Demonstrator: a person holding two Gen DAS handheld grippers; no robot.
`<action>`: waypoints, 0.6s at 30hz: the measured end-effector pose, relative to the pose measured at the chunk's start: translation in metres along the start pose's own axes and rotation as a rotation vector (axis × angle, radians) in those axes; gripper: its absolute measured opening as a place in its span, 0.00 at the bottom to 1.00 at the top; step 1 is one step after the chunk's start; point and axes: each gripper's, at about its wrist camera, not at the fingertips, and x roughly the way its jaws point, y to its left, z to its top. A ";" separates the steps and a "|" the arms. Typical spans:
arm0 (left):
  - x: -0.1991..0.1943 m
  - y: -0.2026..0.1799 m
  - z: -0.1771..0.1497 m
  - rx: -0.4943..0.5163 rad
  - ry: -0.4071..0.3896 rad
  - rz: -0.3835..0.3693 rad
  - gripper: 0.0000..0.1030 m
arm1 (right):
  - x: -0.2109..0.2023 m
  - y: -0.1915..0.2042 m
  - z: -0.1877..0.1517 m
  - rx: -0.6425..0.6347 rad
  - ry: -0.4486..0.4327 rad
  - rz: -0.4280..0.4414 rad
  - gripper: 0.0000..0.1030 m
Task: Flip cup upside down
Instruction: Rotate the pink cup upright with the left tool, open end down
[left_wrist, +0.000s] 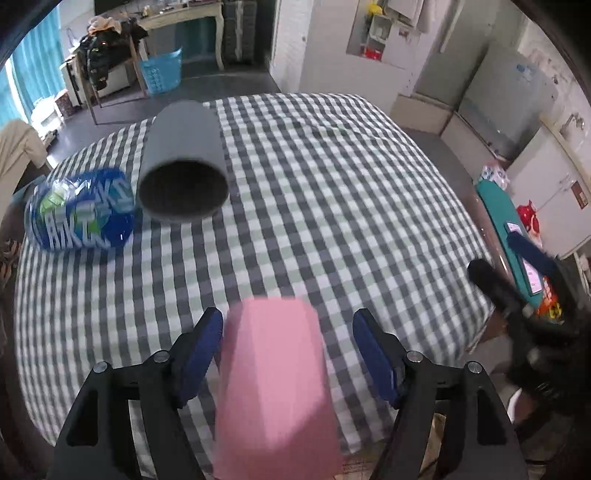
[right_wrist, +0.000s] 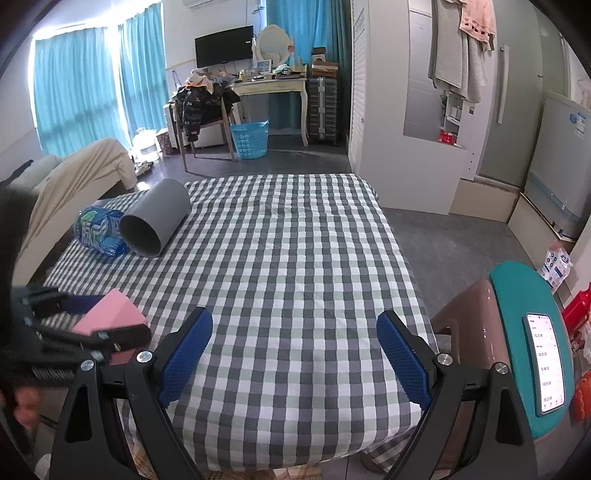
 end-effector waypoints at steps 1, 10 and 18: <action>-0.001 -0.002 0.007 0.019 0.028 0.009 0.74 | 0.001 -0.001 0.000 0.005 0.003 -0.001 0.88; 0.026 -0.009 0.030 0.089 0.299 0.003 0.66 | 0.009 -0.011 0.002 0.031 0.010 0.005 0.88; 0.024 -0.001 0.050 0.056 0.261 -0.034 0.55 | 0.012 -0.021 0.003 0.041 0.015 0.014 0.88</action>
